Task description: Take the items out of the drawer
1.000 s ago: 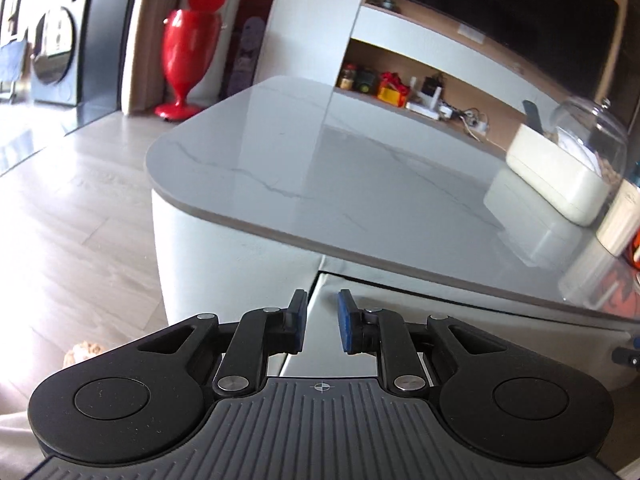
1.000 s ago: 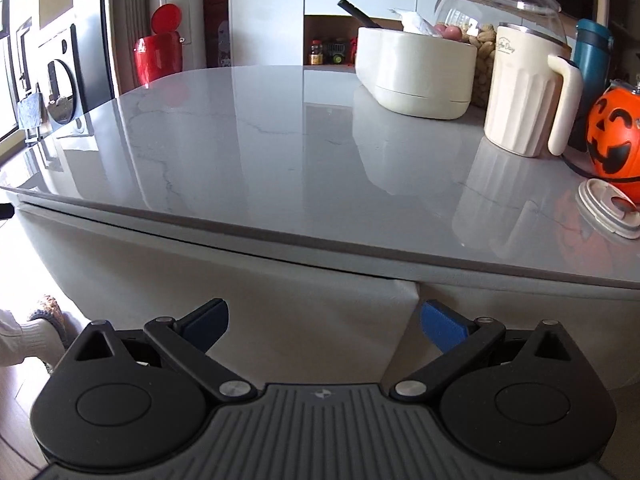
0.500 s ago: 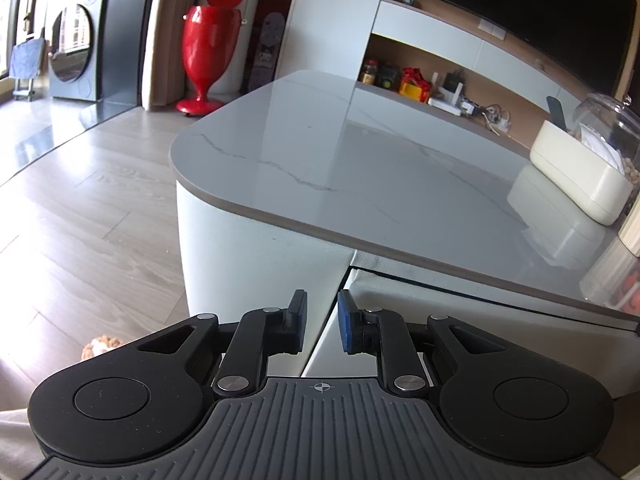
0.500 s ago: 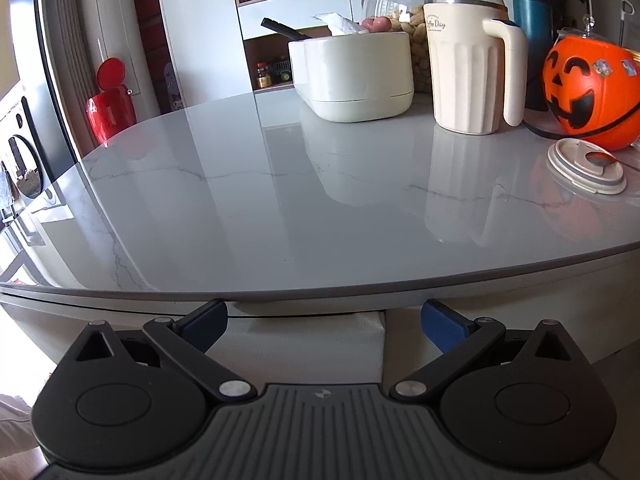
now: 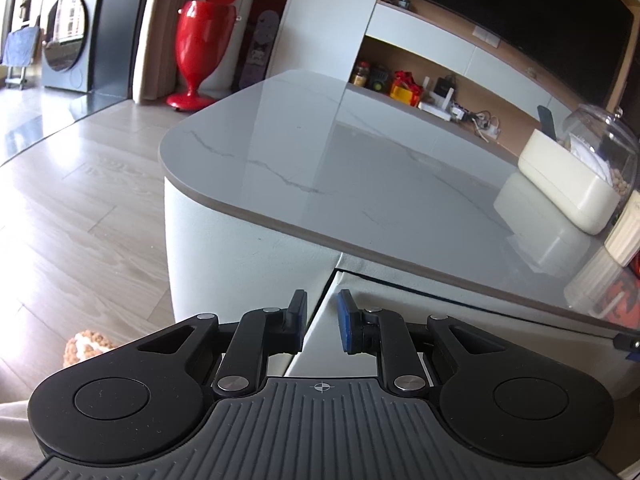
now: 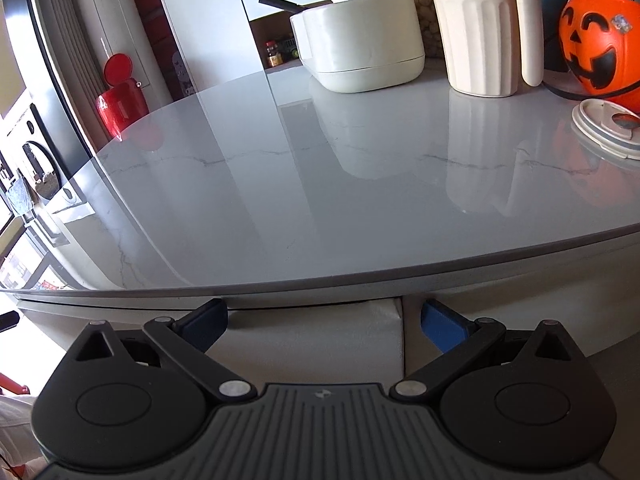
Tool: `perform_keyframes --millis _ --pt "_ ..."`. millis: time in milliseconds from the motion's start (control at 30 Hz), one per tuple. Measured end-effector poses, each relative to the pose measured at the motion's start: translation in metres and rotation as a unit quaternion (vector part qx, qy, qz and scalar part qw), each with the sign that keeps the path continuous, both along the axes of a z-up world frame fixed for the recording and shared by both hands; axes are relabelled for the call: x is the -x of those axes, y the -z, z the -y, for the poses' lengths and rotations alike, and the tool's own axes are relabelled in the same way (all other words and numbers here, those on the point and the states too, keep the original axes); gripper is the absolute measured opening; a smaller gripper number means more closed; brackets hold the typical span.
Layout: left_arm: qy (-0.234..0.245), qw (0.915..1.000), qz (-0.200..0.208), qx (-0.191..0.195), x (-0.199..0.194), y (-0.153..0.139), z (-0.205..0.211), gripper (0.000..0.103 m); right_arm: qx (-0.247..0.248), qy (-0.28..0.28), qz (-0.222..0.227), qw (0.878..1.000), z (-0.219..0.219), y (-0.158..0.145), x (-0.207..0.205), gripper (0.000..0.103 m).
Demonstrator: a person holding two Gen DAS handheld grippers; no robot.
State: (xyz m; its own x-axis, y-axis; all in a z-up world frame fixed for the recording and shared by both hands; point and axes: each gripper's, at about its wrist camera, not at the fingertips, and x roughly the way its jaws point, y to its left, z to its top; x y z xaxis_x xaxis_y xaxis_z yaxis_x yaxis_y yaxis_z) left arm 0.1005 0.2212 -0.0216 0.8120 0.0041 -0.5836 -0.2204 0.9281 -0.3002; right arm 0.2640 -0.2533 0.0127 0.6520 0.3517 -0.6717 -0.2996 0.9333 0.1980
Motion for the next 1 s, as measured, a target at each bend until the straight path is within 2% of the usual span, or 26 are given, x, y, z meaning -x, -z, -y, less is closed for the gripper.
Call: perform_keyframes --millis 67,200,300,467,900,933,1000 --pt "-0.006 0.9997 0.012 0.019 0.000 -0.002 -0.004 0.018 -0.016 -0.023 -0.013 1.000 0.000 0.001 -0.001 0.103" --pt "-0.014 0.9987 0.028 0.041 -0.004 -0.005 -0.007 0.018 0.028 -0.044 0.003 0.999 -0.010 0.003 0.006 0.103" --pt "-0.007 0.9991 0.010 0.041 -0.011 -0.003 -0.003 0.019 0.048 -0.055 0.011 0.997 -0.014 0.005 0.011 0.103" --pt "-0.005 0.9994 0.011 0.033 -0.014 -0.003 0.002 0.019 0.036 -0.057 0.006 0.998 -0.010 0.004 0.013 0.103" --pt "0.008 0.9987 -0.007 0.050 -0.007 -0.005 -0.001 0.021 0.039 -0.055 -0.017 0.998 -0.008 -0.004 0.021 0.102" --pt "0.009 0.9989 -0.006 0.046 -0.007 -0.006 0.000 0.021 0.037 -0.049 -0.016 0.998 -0.007 -0.007 0.022 0.102" --pt "0.012 0.9993 -0.006 0.034 -0.007 -0.007 0.002 0.021 0.043 -0.024 0.015 0.999 -0.010 -0.018 0.031 0.102"
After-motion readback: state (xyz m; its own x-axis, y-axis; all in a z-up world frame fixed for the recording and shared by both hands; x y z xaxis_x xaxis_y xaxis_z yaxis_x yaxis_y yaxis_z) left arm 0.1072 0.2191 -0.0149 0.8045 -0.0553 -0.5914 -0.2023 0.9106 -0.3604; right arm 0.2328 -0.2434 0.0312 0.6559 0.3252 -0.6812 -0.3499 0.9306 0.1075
